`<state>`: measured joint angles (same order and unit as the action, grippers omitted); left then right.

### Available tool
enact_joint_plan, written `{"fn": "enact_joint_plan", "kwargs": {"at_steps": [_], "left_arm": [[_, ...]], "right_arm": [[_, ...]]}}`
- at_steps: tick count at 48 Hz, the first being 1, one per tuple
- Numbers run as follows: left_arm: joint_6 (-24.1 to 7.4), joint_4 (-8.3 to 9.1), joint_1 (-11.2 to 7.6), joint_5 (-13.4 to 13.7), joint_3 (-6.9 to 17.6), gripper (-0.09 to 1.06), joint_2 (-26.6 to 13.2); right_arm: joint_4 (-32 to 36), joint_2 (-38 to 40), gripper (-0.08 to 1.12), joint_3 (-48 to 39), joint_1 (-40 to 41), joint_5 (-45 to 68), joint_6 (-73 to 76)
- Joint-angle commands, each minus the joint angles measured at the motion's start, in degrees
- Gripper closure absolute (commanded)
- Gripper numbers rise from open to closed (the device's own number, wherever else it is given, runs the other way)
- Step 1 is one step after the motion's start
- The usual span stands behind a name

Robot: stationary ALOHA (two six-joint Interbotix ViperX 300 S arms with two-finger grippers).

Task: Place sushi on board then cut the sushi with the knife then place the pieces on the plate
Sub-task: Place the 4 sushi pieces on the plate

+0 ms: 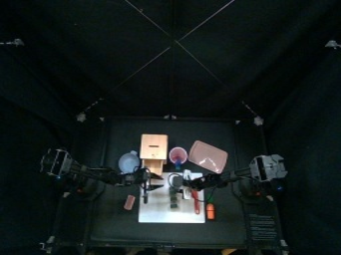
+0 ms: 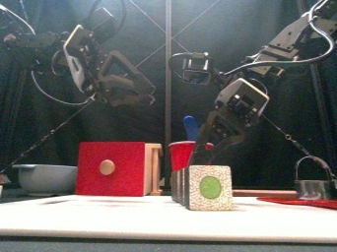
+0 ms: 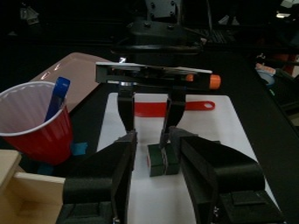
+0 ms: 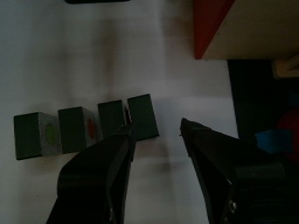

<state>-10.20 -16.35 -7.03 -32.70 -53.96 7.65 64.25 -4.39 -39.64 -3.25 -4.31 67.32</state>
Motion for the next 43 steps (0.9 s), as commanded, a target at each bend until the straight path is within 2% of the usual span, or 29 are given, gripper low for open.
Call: {"fn": "enact_joint_plan", "kwargs": {"at_steps": [1,13,43], "left_arm": [[0.0,-0.35,0.18,-0.5,0.4,0.21,0.9],[0.0,-1.76,0.18,-0.5,-0.1,0.21,0.9],[0.1,-1.76,0.18,-0.5,-0.3,0.21,0.9]], "right_arm": [[-0.1,0.4,0.23,1.1,0.4,0.2,0.0],[-0.2,-0.8,0.23,1.8,0.0,0.2,0.0],[0.3,-1.3,0.23,1.9,1.8,-2.6,-0.2]]}}
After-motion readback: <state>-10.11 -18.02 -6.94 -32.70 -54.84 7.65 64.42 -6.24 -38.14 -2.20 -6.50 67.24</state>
